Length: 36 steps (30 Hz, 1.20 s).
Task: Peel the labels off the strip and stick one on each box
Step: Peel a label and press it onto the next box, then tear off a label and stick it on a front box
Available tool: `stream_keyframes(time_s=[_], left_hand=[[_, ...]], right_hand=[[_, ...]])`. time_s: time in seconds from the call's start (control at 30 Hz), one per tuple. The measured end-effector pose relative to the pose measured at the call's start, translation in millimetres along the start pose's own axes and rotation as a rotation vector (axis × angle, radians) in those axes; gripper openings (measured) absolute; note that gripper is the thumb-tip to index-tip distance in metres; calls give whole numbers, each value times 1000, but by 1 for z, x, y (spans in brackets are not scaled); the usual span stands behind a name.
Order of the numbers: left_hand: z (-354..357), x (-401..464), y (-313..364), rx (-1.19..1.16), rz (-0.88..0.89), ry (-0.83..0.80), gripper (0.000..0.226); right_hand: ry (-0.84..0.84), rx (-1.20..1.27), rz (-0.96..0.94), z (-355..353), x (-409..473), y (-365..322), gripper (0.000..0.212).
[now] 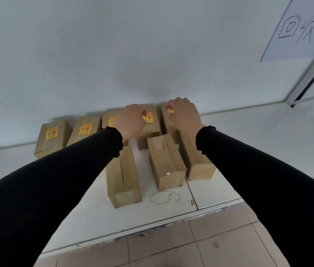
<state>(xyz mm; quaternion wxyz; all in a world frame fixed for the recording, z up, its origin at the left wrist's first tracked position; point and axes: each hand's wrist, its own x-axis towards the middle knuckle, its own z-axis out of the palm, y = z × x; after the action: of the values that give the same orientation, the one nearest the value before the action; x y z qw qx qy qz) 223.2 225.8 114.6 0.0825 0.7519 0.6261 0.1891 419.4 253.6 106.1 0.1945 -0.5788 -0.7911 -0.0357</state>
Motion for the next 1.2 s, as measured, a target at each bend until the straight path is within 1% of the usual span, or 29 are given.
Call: stream_keyframes(time_s=[0.07,0.2,0.33,0.43,0.53,0.63,0.77,0.97,1.07,1.2], left_hand=[[-20,-24,-14,33,15,21,25],[-62,-86,-43,104,25,40,26],[-99,-156,-72,153,-27,79,28],[-117,-208,-102,136,-53,78,30],[-124,-255,-132,128,-101,121,26],[-123,-293,-163,128,-161,133,26],[-114,-325,-209,105,-285,106,27],[-84,-343,-257,30,-414,69,28],[-64,-343,-271,37,-429,36,30],[-47,-338,-287,111,-389,-26,39]], right_hand=[[-5,2,-56,-11,-14,-24,28],[-67,32,-145,-33,-48,-77,31],[-97,97,-249,-46,-87,-136,29],[-130,185,-282,-44,-113,-184,29],[-170,168,-335,-29,-131,-231,30],[-240,224,-356,-11,-146,-270,34],[-312,284,-364,20,-160,-316,35],[-415,298,-344,73,-170,-364,36],[-452,307,-290,97,-173,-375,34],[-462,334,-197,121,-172,-384,33]])
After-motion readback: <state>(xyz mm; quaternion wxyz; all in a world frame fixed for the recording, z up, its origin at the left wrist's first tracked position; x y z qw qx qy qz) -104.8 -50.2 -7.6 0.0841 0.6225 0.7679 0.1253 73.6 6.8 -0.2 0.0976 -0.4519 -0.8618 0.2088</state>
